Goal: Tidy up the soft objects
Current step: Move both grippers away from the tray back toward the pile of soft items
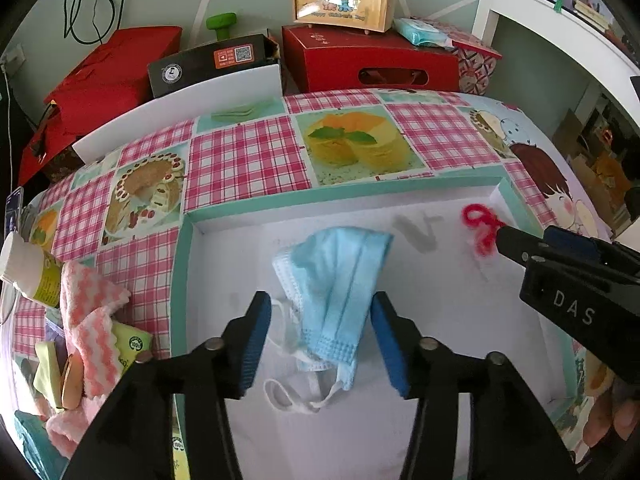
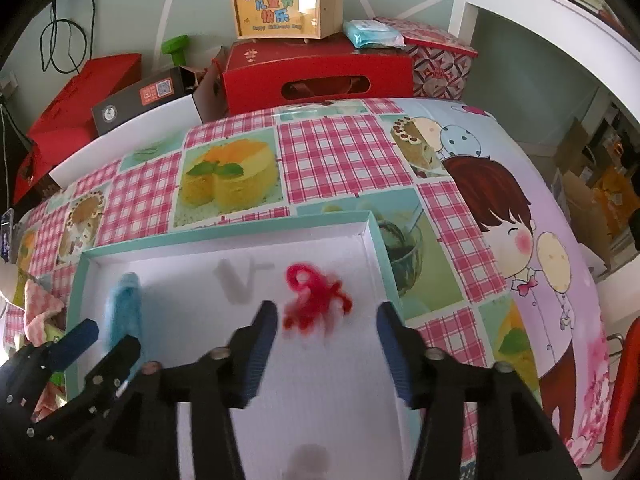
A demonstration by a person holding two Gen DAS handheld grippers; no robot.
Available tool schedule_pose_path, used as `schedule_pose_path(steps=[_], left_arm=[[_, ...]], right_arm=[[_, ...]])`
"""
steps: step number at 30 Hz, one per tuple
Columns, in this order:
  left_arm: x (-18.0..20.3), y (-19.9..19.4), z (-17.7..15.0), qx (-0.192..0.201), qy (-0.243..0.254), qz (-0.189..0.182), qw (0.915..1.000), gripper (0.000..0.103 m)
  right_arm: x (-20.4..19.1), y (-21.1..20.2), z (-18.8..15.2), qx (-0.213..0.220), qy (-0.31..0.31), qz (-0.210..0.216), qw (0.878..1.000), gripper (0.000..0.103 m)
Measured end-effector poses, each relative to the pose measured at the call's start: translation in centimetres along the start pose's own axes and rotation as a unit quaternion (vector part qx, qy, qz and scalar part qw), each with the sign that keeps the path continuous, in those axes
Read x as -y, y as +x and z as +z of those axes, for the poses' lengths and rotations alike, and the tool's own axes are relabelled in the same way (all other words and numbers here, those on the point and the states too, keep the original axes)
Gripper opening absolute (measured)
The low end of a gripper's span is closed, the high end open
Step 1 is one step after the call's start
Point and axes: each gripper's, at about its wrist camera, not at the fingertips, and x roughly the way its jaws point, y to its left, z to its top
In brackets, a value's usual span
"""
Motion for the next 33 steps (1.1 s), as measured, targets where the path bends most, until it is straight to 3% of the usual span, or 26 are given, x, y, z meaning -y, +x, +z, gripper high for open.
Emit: schedule_pose_path(steps=[6,8,11,16,20,25,33], left_arm=[[-0.4,-1.4,0.3,0.01,-0.005,0.0,0.9999,0.063],[-0.6,-1.8,0.4,0.015,-0.007,0.001,0.9999,0.065],[-1.2,-2.7,0.6,0.029,-0.015,0.005,0.9995,0.082],[-2.6,-3.5,0.9,0.048,-0.039,0.015,0.998,0.084],[-4.4,-3.7,1.0,0.056,-0.073,0.015,0.9956,0.096],[-6.8,-3.8,1.1,0.054,-0.116,0.009,0.9917,0.097],[-10.4,-5.5,1.0,0.073,-0.167,0.006,0.9832,0.098]], right_arm=[[0.0,-1.4,0.2,0.016,-0.009,-0.012,1.0,0.067],[0.0,-2.0,0.3,0.024,-0.014,-0.018,0.999,0.074],[-0.1,-2.9,0.4,0.034,-0.021,-0.029,0.999,0.082],[-0.2,-4.0,0.5,0.048,-0.03,-0.04,0.998,0.092],[-0.2,-4.3,0.5,0.051,-0.031,-0.047,0.997,0.1],[-0.2,-4.6,0.5,0.057,-0.03,-0.057,0.996,0.103],[0.0,-4.9,0.5,0.062,-0.01,-0.038,0.997,0.103]])
